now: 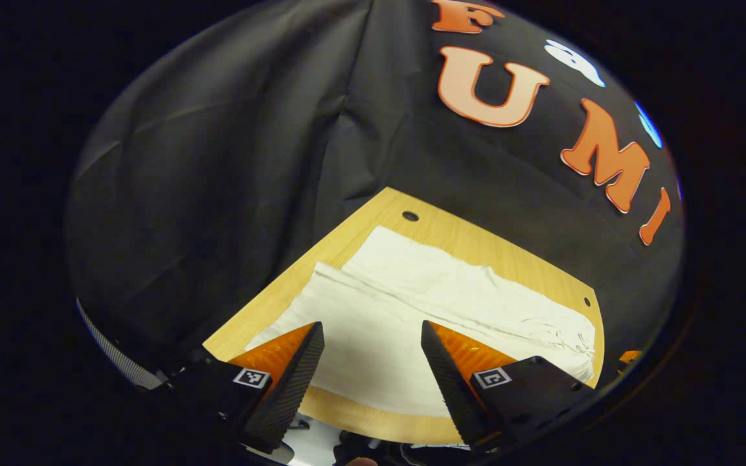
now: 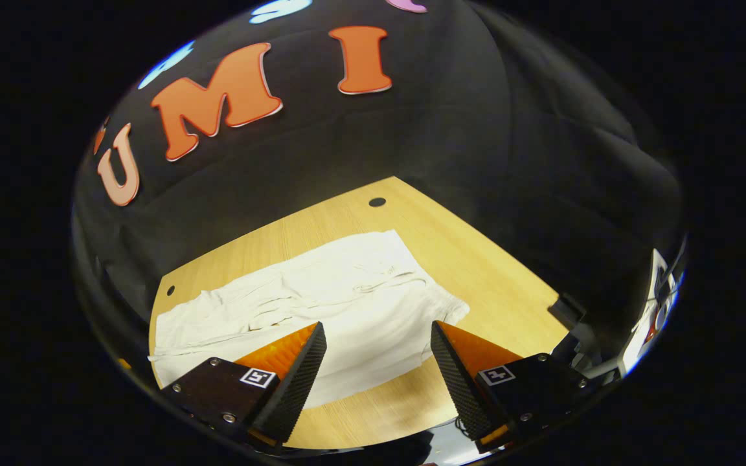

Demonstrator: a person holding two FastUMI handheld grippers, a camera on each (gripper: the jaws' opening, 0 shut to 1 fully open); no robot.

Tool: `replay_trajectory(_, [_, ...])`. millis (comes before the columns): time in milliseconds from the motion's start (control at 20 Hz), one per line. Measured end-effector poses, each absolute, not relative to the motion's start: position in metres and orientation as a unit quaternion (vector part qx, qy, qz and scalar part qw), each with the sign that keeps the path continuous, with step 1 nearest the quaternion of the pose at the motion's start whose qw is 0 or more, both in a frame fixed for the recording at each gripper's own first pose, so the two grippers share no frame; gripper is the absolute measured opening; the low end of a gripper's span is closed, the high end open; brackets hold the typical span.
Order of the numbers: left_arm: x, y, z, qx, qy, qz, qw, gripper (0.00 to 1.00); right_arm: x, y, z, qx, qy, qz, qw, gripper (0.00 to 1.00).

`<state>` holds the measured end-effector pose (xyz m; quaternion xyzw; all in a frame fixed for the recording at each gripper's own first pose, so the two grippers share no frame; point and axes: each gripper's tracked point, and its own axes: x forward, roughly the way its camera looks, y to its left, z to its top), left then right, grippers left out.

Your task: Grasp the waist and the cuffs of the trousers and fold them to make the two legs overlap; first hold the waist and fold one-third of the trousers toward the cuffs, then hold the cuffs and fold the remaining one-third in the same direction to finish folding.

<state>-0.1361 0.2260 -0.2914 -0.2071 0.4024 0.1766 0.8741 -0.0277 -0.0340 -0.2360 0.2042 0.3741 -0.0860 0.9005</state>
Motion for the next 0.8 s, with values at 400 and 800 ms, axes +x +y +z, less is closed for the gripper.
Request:
replay_trajectory(400, [-0.191,0.248,-0.374,-0.319,0.509,0.229,0.766,0.99,-0.035,-0.018,-0.270,0.246,0.429,-0.069,0.866,0.98])
replay_trajectory(800, [-0.217,0.265,-0.434,-0.445,0.518,0.248,0.687,0.99,-0.043,-0.005,-0.291,0.259,0.462,-0.060,0.846,0.98])
